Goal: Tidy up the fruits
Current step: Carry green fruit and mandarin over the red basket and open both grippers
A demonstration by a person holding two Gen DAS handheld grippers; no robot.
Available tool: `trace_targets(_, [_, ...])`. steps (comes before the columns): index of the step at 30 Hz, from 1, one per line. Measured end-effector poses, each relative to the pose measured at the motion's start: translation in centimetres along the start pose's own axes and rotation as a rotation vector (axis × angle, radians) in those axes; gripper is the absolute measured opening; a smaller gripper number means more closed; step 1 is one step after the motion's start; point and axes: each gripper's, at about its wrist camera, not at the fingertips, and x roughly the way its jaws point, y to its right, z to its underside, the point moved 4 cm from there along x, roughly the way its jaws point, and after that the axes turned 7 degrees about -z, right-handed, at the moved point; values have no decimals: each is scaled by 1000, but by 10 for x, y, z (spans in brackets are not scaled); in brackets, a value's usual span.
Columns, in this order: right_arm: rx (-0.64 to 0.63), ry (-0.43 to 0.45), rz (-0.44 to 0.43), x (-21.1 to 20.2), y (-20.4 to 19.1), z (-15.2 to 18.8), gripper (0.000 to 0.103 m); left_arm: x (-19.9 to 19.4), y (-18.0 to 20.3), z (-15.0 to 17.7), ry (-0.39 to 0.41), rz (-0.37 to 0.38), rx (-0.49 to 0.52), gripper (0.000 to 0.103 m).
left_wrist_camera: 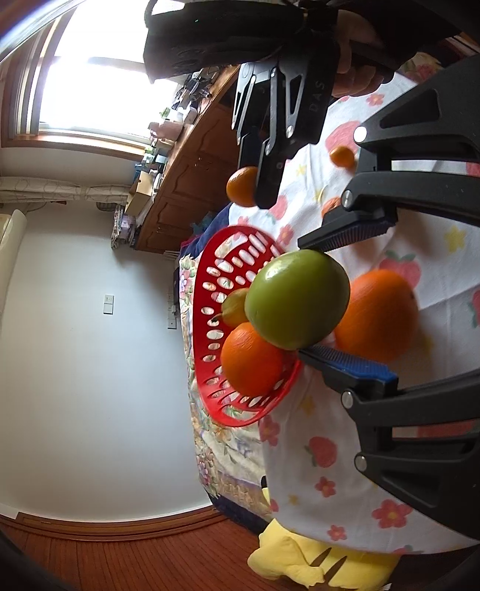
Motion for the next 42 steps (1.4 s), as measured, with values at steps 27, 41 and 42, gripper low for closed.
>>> trace_targets(27, [63, -70, -14, 78, 26, -16, 43, 58, -8, -24, -30, 3, 0, 51])
trace_targets(41, [67, -23, -14, 44, 21, -11, 46, 77, -18, -19, -84, -32, -10, 52])
trace_targets(42, [66, -22, -15, 44, 19, -10, 46, 78, -18, -18, -85, -37, -7, 52])
